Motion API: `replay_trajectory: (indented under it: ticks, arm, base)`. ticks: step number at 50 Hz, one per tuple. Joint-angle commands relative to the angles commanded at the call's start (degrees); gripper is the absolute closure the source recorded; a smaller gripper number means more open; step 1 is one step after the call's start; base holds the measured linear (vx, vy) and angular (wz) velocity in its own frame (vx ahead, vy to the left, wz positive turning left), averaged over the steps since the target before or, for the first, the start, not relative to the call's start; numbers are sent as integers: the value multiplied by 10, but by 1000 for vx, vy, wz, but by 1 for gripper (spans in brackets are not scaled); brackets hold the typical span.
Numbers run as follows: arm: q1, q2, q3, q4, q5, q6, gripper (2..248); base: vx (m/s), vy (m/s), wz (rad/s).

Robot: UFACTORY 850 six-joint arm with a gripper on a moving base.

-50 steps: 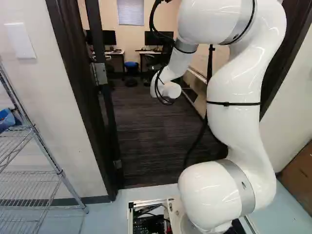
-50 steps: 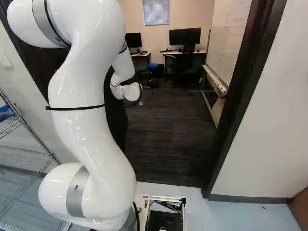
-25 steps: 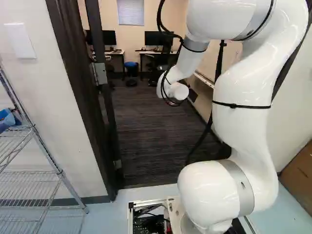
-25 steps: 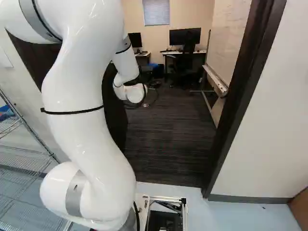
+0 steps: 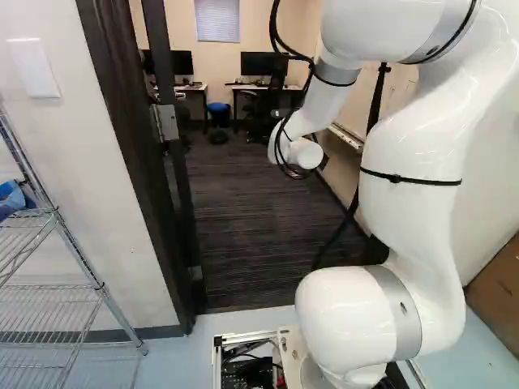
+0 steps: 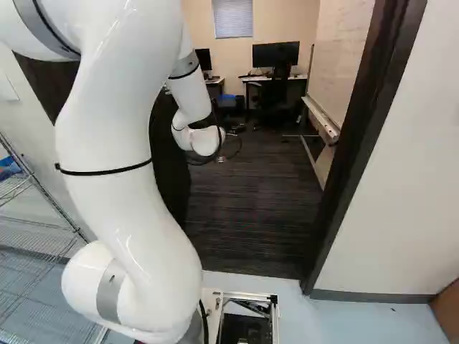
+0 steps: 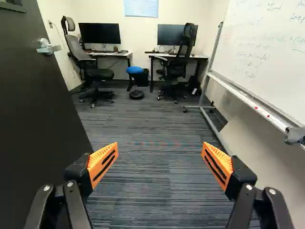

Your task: Open the door and move inside

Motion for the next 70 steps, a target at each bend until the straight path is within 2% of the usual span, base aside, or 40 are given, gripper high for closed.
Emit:
replay_trajectory:
  ticks: [17,35,53,70]
  arm:
    - [2,16,19,1,-1,0,3]
    - [5,51,59,4,-2,0,3]
    - [11,104,121,9,-4,0,3]
    - [18,170,197,15,-6,0,3]
  base:
    - [0,0,0]
    - [0,0,0]
    - [0,0,0]
    - [0,0,0]
